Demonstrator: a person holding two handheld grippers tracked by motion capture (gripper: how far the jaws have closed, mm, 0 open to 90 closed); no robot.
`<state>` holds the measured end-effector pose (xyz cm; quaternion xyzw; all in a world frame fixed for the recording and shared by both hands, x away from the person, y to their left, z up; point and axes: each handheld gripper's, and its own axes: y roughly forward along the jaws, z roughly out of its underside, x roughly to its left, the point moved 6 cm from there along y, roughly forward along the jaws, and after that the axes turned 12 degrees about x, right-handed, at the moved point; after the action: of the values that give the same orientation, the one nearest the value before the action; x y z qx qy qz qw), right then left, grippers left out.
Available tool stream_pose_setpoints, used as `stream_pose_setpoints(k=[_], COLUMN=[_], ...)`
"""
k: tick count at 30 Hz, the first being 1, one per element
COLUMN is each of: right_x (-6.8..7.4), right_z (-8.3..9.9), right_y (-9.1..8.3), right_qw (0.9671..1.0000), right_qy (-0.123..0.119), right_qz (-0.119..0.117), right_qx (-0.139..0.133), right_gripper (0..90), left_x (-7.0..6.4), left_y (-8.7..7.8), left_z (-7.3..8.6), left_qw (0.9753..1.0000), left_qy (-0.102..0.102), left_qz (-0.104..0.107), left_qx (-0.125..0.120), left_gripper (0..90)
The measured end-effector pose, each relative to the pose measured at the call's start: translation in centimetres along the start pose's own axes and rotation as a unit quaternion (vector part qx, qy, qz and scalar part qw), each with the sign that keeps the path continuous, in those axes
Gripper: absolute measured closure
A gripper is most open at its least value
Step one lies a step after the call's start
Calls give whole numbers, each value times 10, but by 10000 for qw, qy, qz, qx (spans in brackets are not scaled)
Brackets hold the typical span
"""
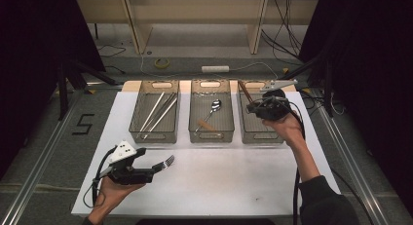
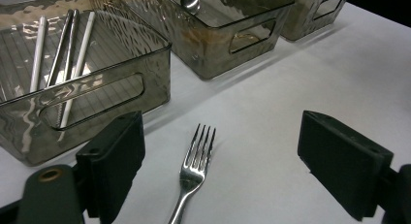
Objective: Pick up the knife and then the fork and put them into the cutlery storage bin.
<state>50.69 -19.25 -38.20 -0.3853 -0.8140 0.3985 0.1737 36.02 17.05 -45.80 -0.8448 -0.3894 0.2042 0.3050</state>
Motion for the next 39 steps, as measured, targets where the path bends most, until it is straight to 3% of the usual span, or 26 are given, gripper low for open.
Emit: stream_pose_setpoints(k=[18,27,39], right_x=[-24,-29,-37], right_z=[-36,-38,-29], right_y=[14,29,54], right_qw=[9989,9981,9943], right_qy=[420,569,964], right_qz=[192,234,439], right_qx=[9,32,76], right_gripper=[783,782,782], left_x=[1,0,-1], left_y=[-1,-1,-2], left_z=[2,2,2], left_qw=[10000,10000,9999], left_qy=[40,69,106], left_qz=[-6,-14,-24], left_qx=[21,22,26], left_gripper=[167,167,167])
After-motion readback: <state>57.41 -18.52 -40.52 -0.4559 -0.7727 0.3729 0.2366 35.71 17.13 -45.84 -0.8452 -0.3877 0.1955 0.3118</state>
